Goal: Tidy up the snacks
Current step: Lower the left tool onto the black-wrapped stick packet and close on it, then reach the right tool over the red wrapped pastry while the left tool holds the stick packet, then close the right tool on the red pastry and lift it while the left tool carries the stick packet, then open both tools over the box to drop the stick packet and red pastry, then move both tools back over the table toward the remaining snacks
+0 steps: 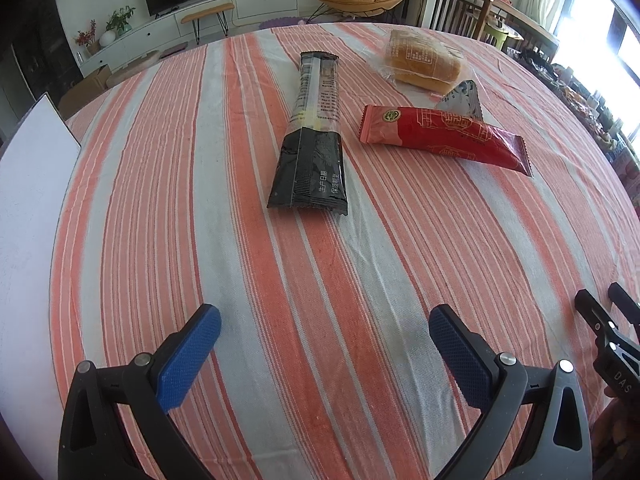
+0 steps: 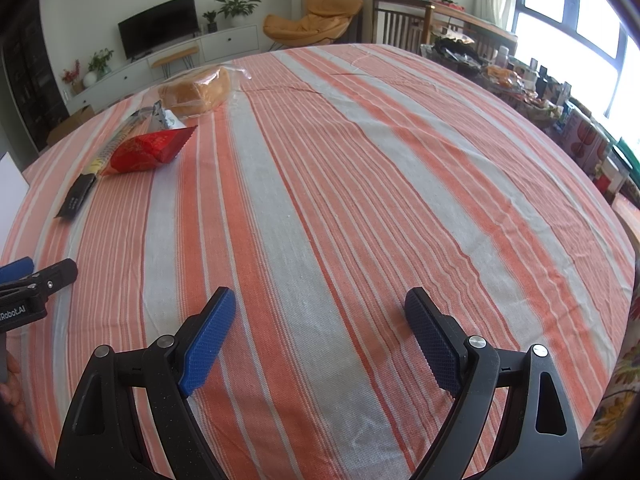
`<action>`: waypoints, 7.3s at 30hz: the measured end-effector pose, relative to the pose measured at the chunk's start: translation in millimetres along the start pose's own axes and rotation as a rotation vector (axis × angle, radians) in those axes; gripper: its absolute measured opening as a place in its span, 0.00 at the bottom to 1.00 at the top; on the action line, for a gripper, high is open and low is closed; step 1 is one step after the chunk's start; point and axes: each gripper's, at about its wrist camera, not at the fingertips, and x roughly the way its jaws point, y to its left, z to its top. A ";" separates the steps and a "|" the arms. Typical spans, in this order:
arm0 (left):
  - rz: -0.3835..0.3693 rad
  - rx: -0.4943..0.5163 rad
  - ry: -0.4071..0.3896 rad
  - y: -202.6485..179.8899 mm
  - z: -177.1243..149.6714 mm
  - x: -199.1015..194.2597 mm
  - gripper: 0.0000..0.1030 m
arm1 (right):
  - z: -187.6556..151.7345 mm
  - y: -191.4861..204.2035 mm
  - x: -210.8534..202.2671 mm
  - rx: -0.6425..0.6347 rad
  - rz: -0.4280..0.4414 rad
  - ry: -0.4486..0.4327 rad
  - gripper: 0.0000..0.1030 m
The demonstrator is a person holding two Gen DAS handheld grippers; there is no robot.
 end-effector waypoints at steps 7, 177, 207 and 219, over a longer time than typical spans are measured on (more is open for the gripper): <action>-0.099 -0.061 -0.128 11.6 102.8 -19.9 1.00 | 0.5 2.6 1.6 -0.008 0.004 0.004 0.90; 0.095 -0.577 -0.473 285.9 -187.3 -279.2 0.29 | 38.7 326.7 -216.1 -0.372 1.002 0.193 0.13; -0.151 -0.079 -0.202 11.2 -91.8 -91.1 0.97 | 8.8 -0.3 -7.7 -0.041 0.054 -0.061 0.68; 0.058 0.018 -0.174 -8.0 -69.4 -17.5 1.00 | 0.3 -4.9 3.2 -0.044 0.054 -0.017 0.72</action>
